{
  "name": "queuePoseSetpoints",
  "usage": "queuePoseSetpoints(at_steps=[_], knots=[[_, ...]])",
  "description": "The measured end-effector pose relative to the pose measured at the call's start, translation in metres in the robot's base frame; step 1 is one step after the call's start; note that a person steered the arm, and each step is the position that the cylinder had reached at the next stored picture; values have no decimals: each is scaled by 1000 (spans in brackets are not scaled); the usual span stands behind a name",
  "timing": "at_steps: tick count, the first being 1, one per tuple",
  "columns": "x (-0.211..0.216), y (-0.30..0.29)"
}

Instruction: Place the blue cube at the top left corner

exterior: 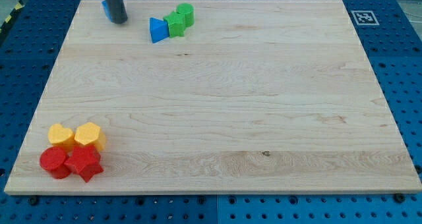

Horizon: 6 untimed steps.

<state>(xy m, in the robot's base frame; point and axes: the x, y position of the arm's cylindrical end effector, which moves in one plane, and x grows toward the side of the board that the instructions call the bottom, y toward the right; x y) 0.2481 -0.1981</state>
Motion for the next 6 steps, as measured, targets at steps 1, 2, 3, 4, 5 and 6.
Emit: queuePoseSetpoints(at_steps=[1,2,3,4,5,6], knots=[[-8,0],[-8,17],[-2,65],[1,105],[14,130],[32,147]])
